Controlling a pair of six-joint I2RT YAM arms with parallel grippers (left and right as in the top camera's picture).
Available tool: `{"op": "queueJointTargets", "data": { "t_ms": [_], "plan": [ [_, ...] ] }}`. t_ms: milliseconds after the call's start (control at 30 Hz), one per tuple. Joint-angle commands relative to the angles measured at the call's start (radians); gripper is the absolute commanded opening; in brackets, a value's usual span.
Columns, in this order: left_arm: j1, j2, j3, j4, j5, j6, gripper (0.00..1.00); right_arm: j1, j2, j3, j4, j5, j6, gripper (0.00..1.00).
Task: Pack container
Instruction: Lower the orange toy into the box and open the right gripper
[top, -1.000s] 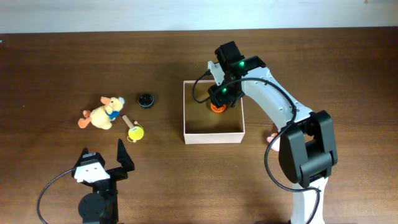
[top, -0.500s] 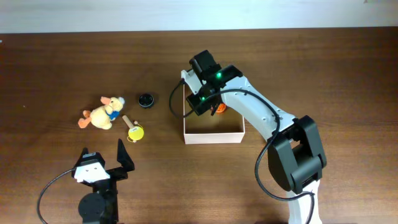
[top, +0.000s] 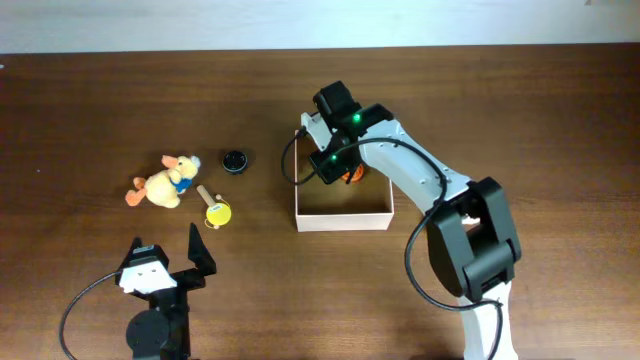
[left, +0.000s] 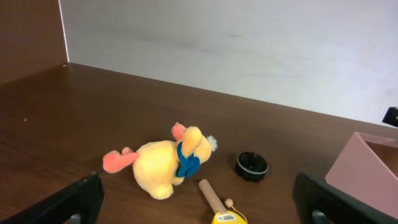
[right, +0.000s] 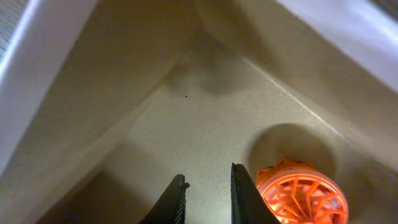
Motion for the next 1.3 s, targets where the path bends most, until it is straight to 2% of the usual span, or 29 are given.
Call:
{"op": "queueJointTargets", "data": {
  "t_ms": [0,867,1267],
  "plan": [
    [0.007,-0.006,-0.002,-0.006,0.010,0.016,0.99,-0.003,0.013,0.008,-0.001,0.044,-0.023,0.14],
    [0.007,-0.006,-0.001,-0.006,0.010,0.016,0.99,-0.024,0.057,0.008,-0.027,0.064,-0.039,0.12],
    [0.007,-0.006,-0.002,-0.006,0.010,0.016,0.99,-0.024,0.057,0.008,-0.030,0.137,-0.054,0.12]
  ]
}}
